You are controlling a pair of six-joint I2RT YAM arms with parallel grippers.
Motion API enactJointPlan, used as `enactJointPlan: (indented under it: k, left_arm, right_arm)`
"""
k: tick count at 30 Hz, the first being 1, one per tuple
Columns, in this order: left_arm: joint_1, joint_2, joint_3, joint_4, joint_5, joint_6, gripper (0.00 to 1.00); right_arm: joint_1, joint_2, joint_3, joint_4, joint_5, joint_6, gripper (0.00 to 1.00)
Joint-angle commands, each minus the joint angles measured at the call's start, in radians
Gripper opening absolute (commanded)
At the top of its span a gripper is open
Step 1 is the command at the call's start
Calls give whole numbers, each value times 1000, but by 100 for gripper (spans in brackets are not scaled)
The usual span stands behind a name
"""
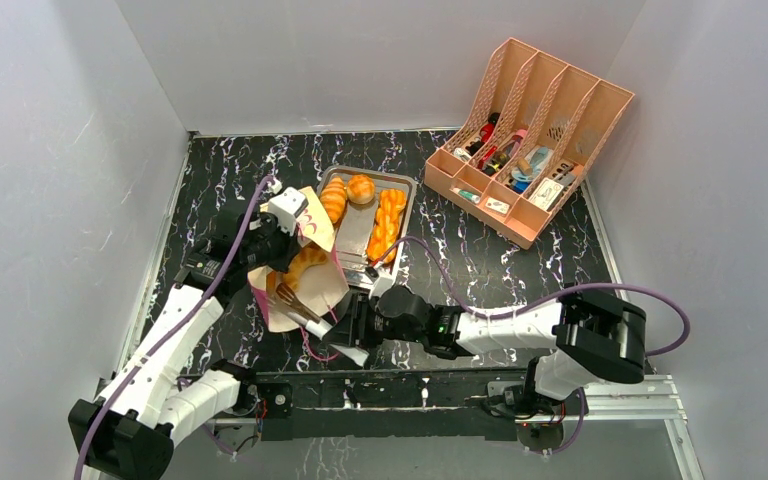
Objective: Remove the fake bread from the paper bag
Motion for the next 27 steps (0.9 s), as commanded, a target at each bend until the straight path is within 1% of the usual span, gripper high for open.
enactJointPlan:
  k: [1, 7, 11, 15, 20, 23, 27]
  left_arm:
    - [-7, -40, -24, -2, 19, -12, 0]
    - [-6, -47, -33, -5, -12, -2, 0]
    - [-8, -43, -36, 2, -10, -6, 0]
    - [-8, -43, -34, 2, -16, -9, 0]
    - [-10, -41, -35, 1, -22, -8, 0]
    - [-11, -36, -33, 3, -16, -13, 0]
    - [-12, -32, -25, 2, -12, -19, 0]
  right_arm:
    - [-24, 3, 9, 150, 1, 61, 31]
    - [-24, -100, -44, 123, 46, 62, 31]
    - [-24, -118, -42, 95, 57, 58, 31]
    - [-21, -127, -50, 110, 41, 70, 31]
    - [-9, -179, -68, 89, 58, 67, 32]
    - [-9, -178, -60, 83, 64, 58, 32]
    - [-9, -133, -33, 77, 47, 47, 33]
